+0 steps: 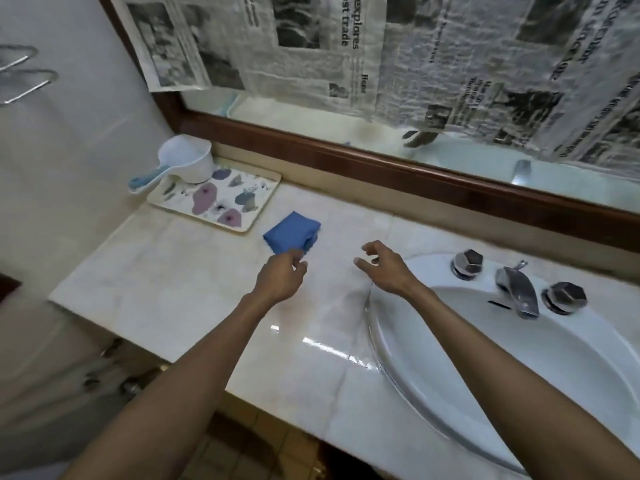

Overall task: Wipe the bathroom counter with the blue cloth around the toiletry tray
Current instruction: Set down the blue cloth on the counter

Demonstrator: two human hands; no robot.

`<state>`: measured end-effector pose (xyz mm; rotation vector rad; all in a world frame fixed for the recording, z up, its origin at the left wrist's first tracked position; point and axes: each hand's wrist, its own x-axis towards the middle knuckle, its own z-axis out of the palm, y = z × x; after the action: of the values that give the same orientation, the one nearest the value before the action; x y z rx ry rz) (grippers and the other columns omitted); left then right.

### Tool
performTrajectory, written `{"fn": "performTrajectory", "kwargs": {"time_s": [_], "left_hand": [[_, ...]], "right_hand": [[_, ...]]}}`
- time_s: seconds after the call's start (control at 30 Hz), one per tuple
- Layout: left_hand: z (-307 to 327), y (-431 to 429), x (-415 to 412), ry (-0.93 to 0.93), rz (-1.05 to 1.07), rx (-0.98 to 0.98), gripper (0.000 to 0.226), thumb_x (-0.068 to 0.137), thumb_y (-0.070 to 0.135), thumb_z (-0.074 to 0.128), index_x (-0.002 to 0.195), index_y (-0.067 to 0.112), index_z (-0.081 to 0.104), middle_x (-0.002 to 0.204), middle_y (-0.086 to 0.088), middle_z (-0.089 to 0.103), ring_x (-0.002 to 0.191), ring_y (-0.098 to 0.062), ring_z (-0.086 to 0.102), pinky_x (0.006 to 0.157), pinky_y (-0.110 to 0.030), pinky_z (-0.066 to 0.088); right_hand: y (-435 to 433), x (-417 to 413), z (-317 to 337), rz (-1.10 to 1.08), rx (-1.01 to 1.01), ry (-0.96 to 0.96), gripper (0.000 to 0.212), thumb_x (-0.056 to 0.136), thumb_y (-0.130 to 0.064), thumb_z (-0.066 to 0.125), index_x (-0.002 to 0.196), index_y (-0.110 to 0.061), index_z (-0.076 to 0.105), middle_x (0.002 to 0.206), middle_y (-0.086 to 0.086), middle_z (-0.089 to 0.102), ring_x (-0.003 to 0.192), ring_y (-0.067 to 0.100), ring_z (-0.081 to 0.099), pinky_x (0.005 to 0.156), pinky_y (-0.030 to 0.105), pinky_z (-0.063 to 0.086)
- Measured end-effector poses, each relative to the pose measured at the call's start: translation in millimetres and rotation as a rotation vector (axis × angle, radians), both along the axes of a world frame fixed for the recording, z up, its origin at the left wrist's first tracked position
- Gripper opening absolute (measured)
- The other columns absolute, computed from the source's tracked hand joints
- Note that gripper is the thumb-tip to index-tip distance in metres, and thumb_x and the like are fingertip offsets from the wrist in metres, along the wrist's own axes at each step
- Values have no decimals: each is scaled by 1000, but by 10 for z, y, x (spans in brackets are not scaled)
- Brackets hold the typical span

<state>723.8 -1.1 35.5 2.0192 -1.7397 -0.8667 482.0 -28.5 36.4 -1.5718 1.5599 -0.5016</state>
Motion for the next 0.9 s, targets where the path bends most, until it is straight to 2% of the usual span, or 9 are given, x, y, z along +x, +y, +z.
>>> {"fn": "performTrajectory", "kwargs": {"time_s": [0.07,0.2,0.33,0.4,0.53,0.67,0.7,0.8,0.9], "left_hand": [[-92,-208,150,-10,36,55,34,103,26,48,127,5,60,126,-14,65,107,-28,60,82,-29,41],[-315,-679,410,-42,55,70,47,102,26,51,144,7,47,145,-15,52,129,-32,52,99,-32,42],[-512,-1140,528,-101,30,57,47,98,24,54,141,5,47,136,-20,53,124,-36,52,98,-40,44],[-619,-1346,555,-113,19,54,42,97,23,55,133,2,51,129,-21,56,119,-38,54,93,-40,45],[-756,-1596,544,-156,33,82,45,96,34,55,128,3,50,124,-21,55,116,-39,52,87,-43,46],[-854,-1743,559,-103,82,63,48,94,32,60,134,7,53,119,-20,61,113,-37,57,89,-42,49],[-876,-1781,582,-48,100,52,43,94,28,61,131,5,57,113,-20,65,109,-36,60,87,-37,49],[-841,-1863,637,85,113,39,22,95,18,62,102,-1,70,98,-22,67,93,-34,65,70,-26,40],[-789,-1908,732,163,54,-8,12,94,18,62,94,9,71,96,-10,69,87,-22,66,69,-25,41]], "right_hand": [[-194,162,-131,-15,15,15,50,93,-39,64,133,-12,51,133,9,57,113,25,57,89,28,42],[-635,457,-420,-41,49,39,47,93,-42,61,130,-14,54,128,8,61,113,25,59,92,31,44],[-989,723,-693,-100,111,27,39,94,-38,60,124,-13,59,118,10,65,105,24,61,86,28,44],[-1127,840,-832,-103,71,64,37,94,-35,61,122,-10,60,118,11,65,107,25,61,85,26,41],[-1244,953,-1009,-122,-65,222,42,97,-32,56,133,-10,55,137,12,51,126,31,47,102,36,38],[-1189,973,-1169,-103,-260,362,41,98,-26,53,134,-7,54,143,12,48,129,33,45,105,43,38],[-1146,987,-1215,-107,-289,383,41,98,-25,52,135,-7,53,144,12,49,129,33,46,106,44,37],[-999,1060,-1308,-112,-343,450,46,101,-26,43,144,-10,45,152,11,43,139,30,40,114,43,30],[-933,1137,-1353,-96,-312,515,50,105,-28,32,152,-12,33,160,7,30,148,26,27,121,39,16]]}}
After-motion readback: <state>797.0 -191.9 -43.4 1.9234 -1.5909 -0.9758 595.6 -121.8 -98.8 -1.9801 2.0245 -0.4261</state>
